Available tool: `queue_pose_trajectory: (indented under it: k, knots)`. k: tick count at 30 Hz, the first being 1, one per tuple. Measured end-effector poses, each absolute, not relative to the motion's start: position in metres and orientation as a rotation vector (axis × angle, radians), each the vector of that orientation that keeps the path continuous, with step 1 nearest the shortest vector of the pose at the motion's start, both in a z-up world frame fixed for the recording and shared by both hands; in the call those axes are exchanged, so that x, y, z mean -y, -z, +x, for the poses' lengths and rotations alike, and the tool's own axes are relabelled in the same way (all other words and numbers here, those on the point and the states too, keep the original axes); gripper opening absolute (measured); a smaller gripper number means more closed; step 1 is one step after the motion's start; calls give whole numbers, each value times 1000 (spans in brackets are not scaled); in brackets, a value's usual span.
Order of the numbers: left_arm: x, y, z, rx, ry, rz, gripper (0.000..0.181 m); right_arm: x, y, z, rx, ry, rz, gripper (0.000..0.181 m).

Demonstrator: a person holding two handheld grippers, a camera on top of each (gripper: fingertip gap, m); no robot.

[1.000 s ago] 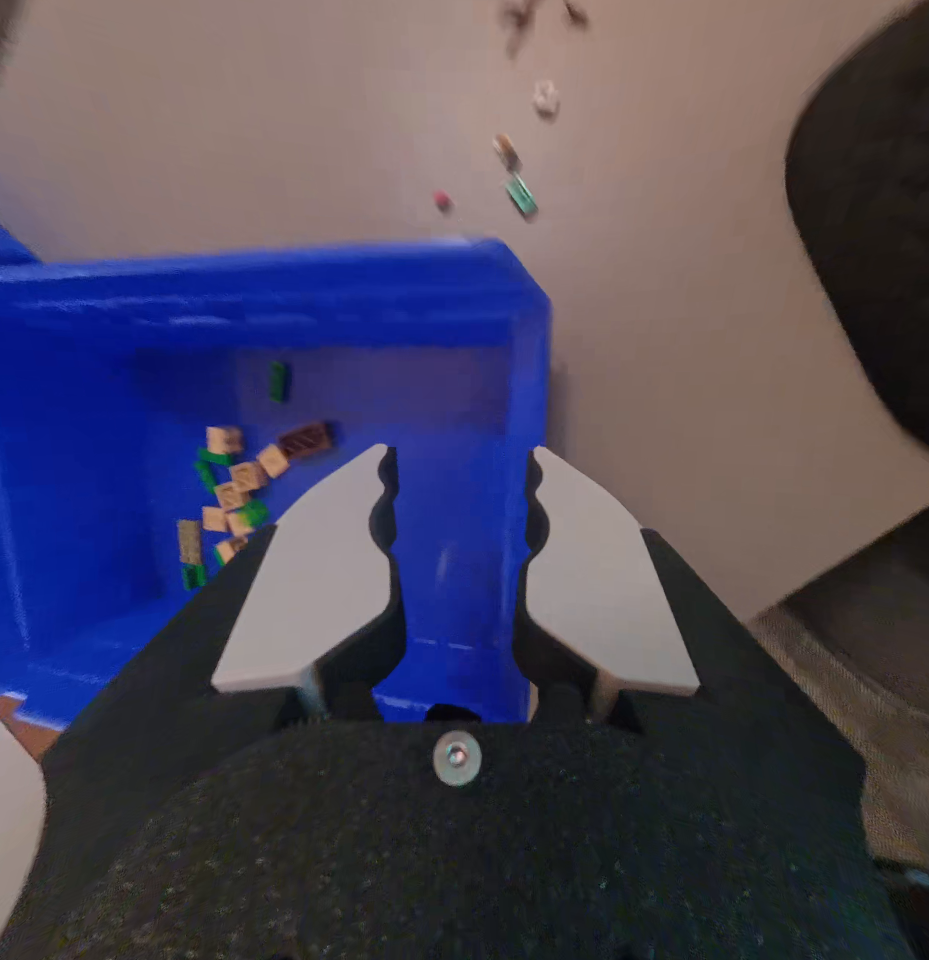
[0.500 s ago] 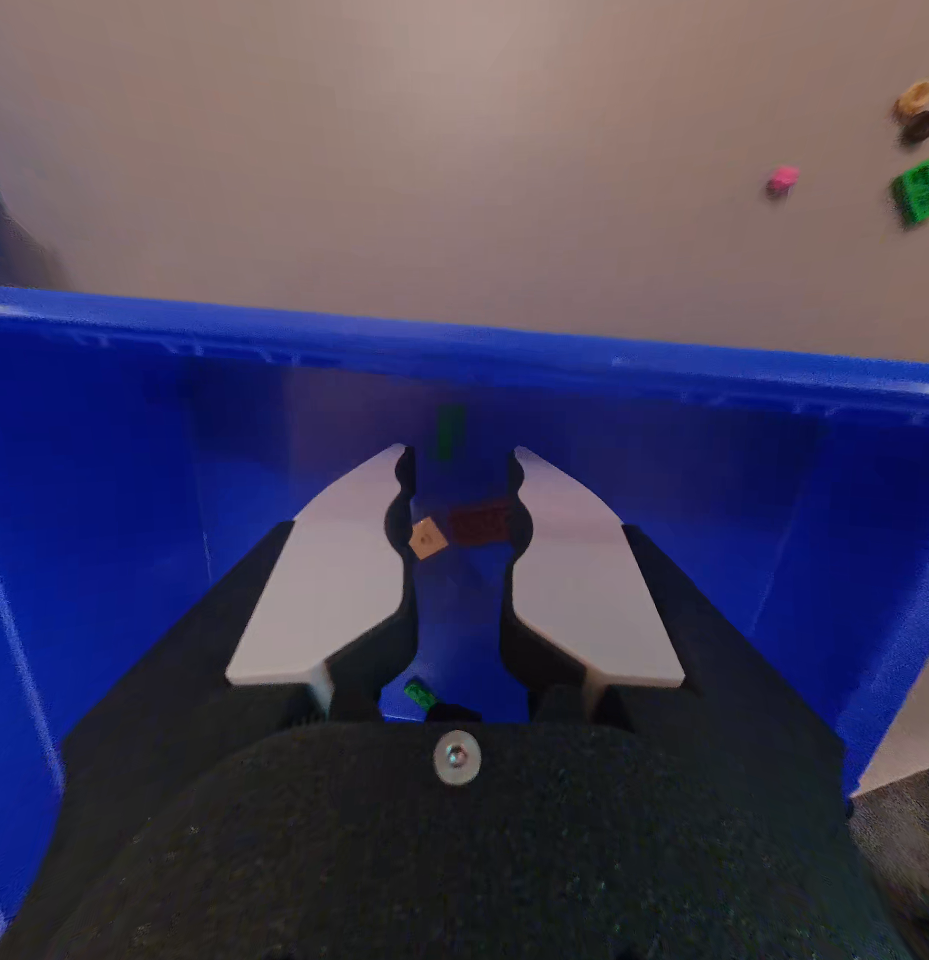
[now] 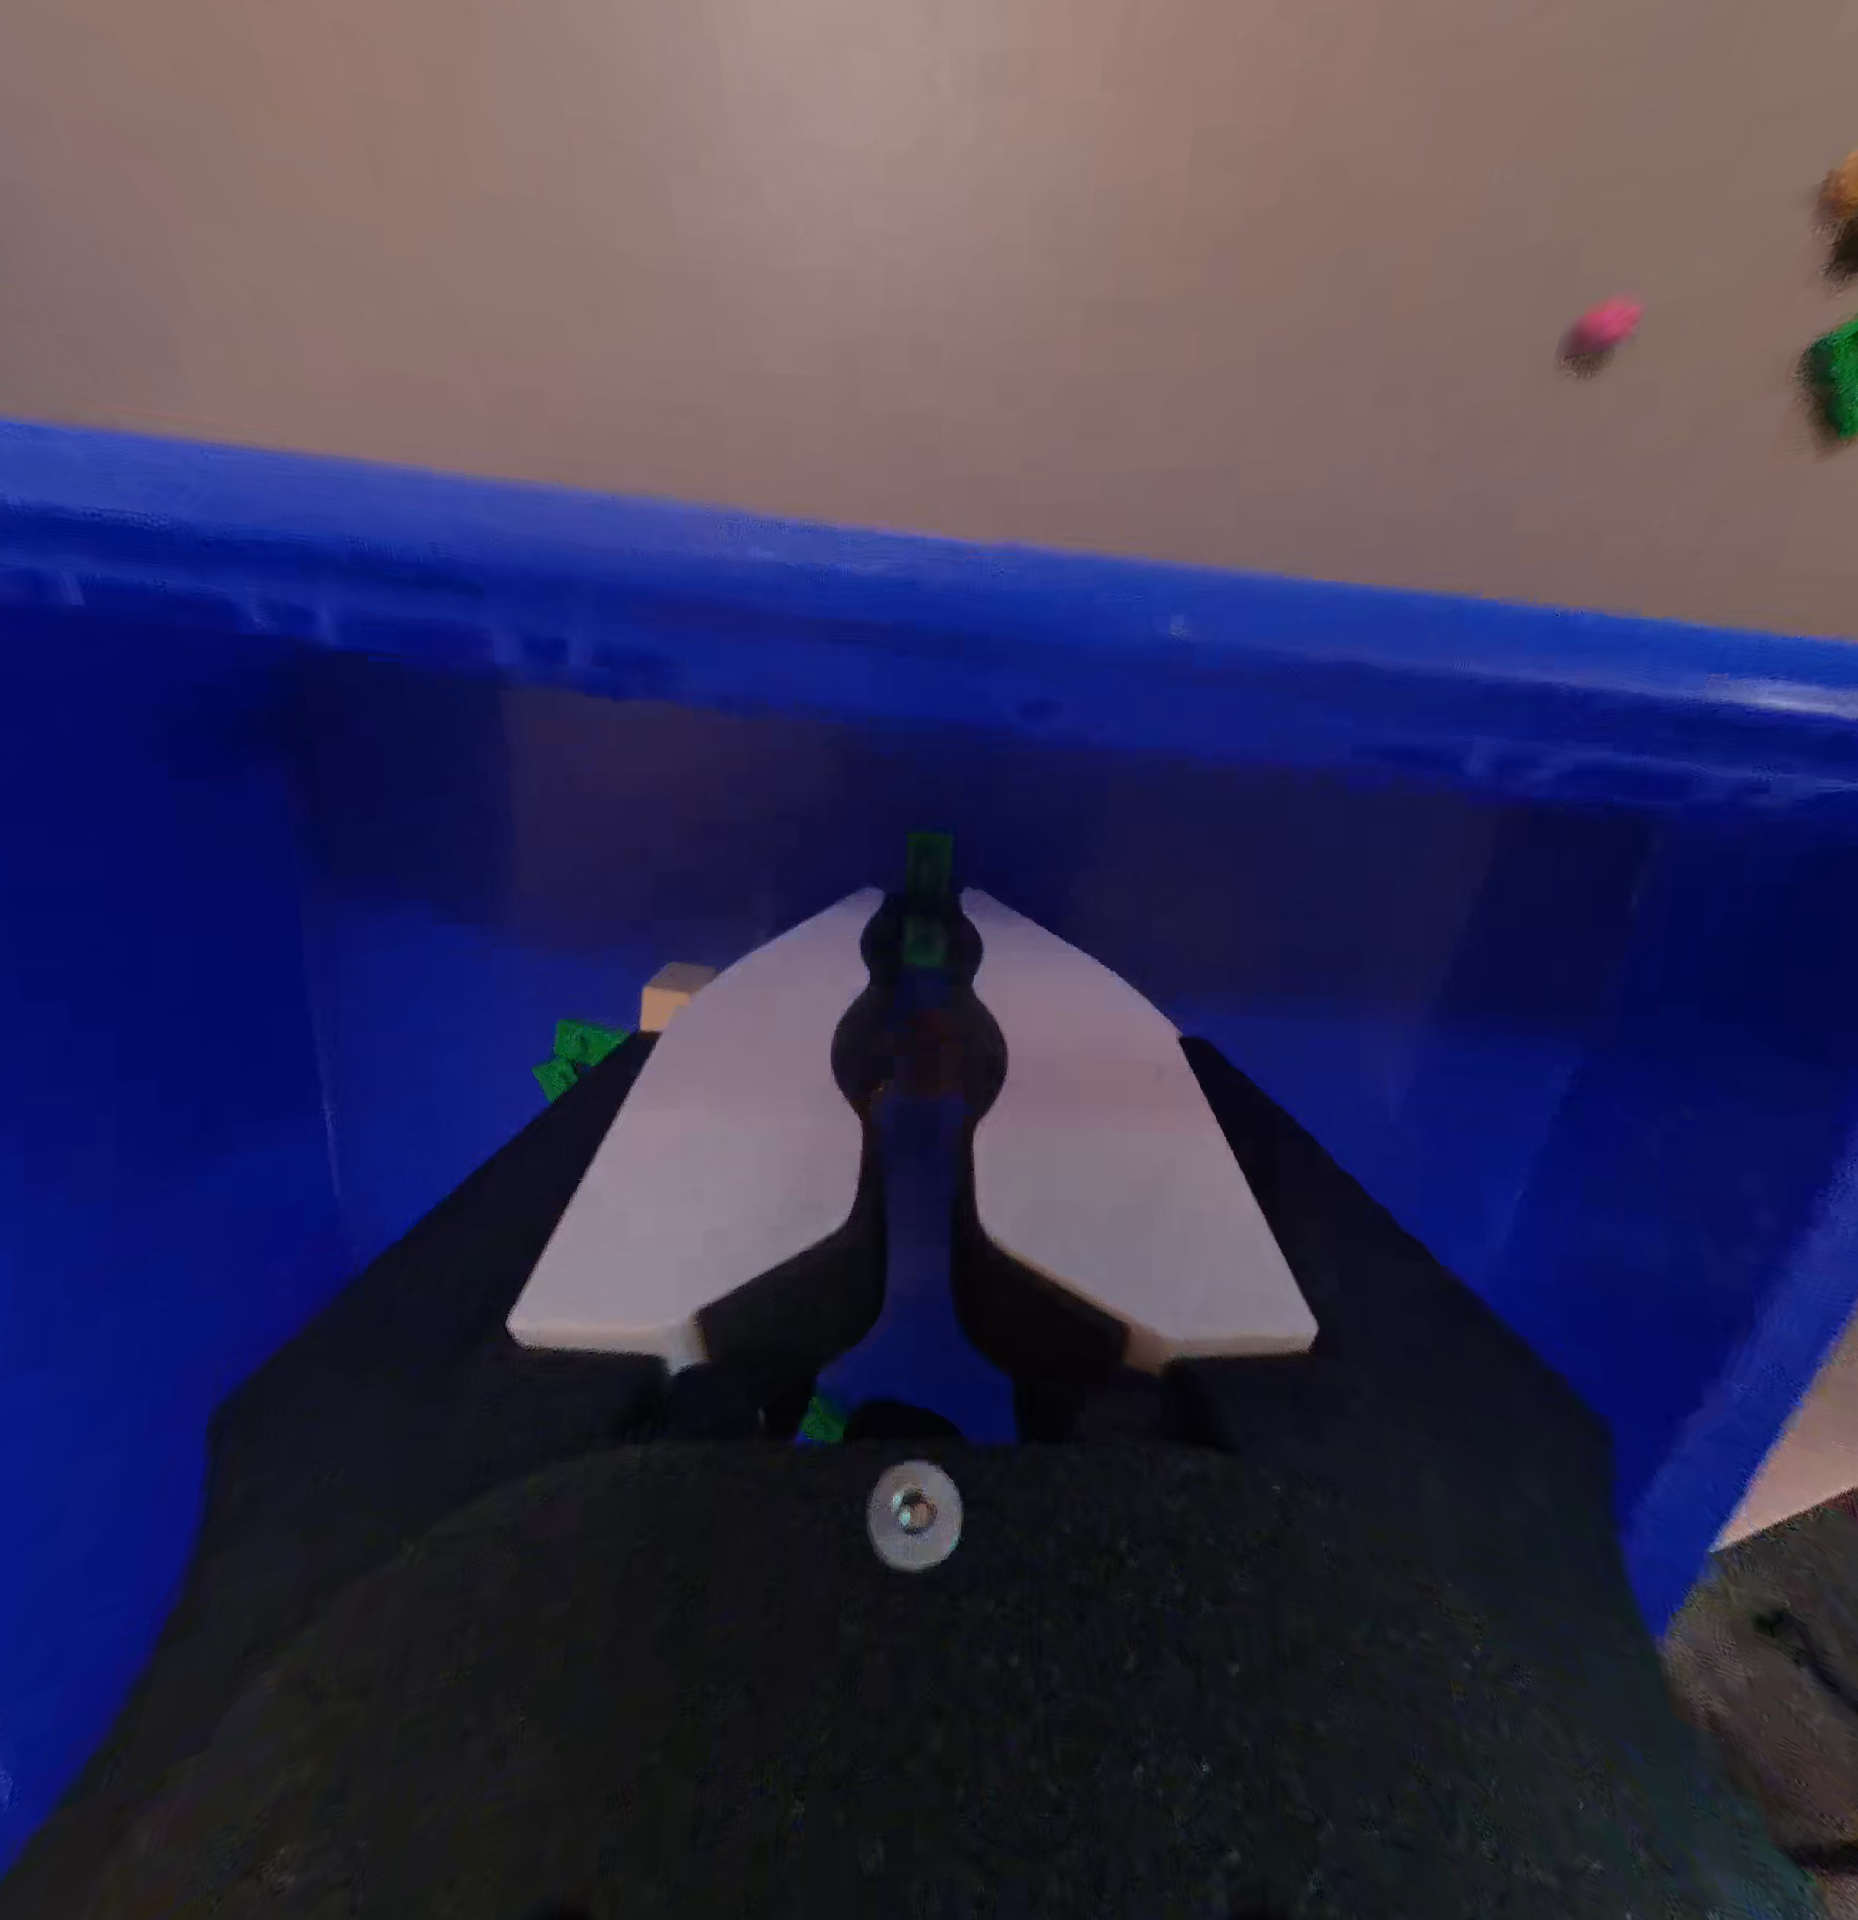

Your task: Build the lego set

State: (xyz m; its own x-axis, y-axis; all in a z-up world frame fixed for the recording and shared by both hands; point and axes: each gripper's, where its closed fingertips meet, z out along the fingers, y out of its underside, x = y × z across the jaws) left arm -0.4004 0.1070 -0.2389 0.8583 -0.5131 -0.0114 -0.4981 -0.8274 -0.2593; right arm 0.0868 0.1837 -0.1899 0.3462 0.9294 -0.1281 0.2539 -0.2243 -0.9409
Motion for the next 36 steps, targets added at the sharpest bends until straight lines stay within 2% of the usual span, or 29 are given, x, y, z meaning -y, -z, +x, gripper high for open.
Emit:
queue_pose_trajectory:
  k: [7, 12, 16, 24, 30, 33, 36]
  knots:
    - [-109, 141, -350, -653, 268, -2390, 8, -178, 177, 81, 1079, -932, -1633, 0]
    - [-105, 62, -248, -659, 564, -1982, 7, -164, 141, 64, 1133, -925, -1473, 3]
    - [-94, 31, -154, -667, 889, -1725, 7, -147, 102, 41, 1224, -792, -1264, 15]
    - [-84, 29, -35, -617, 1492, -1482, 7, -98, 56, -11, 1476, -392, -735, 31]
    - [-86, 49, -6, -591, 1656, -1477, 7, -89, 52, -16, 1558, -352, -645, 38]
    - [-87, 55, -1, -581, 1702, -1476, 8, -87, 55, -18, 1581, -353, -647, 36]
    - [-88, 59, 2, -588, 1720, -1474, 8, -89, 59, -18, 1586, -337, -650, 25]
